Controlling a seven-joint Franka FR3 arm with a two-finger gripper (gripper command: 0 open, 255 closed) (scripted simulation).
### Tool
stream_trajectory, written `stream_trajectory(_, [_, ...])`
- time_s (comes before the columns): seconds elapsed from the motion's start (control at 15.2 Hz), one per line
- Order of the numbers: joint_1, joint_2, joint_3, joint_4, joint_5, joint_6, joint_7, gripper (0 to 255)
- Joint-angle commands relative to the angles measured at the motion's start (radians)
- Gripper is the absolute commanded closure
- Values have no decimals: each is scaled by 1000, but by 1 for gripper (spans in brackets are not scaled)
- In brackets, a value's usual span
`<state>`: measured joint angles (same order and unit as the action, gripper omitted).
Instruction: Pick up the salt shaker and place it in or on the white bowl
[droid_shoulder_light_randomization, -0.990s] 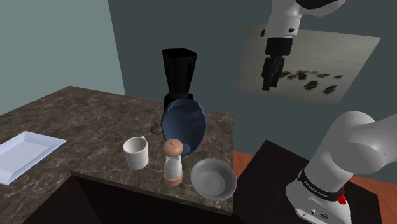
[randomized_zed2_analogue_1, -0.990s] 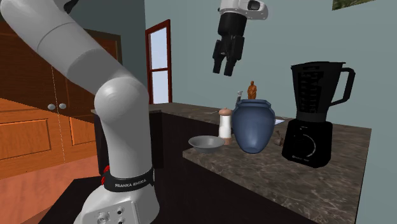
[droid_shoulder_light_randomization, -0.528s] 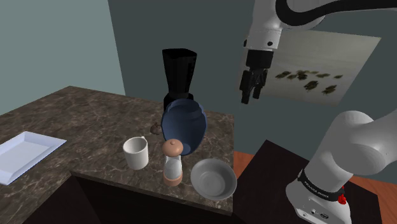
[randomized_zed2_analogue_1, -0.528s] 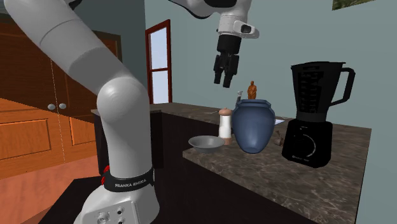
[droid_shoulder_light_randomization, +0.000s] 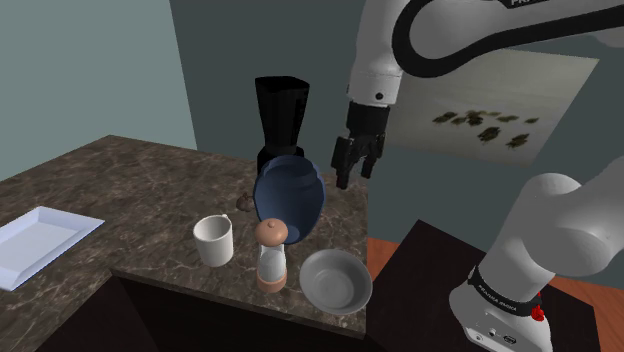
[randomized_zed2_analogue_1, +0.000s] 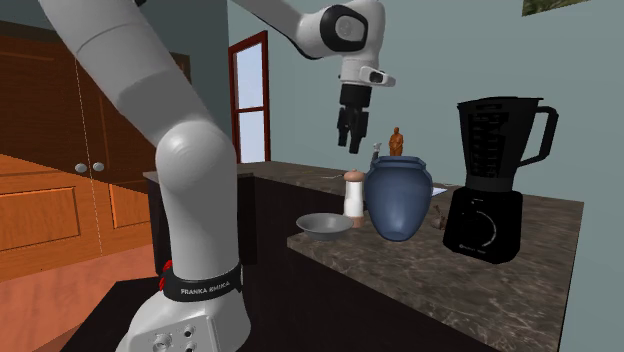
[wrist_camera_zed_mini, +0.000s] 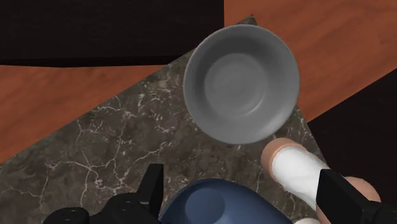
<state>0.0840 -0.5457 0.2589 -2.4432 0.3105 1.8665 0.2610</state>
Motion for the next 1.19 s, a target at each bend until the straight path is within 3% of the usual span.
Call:
stream_trajectory(0.0, [8,51,41,17,13,57,43,0])
stream_trajectory(0.4, [16,236,157,100,3,217,179,0])
stream_trajectory(0.73, [17,416,243,206,-75,331,319,0])
stream_trajectory(1.12, [22,471,257,184,-97,407,341,0])
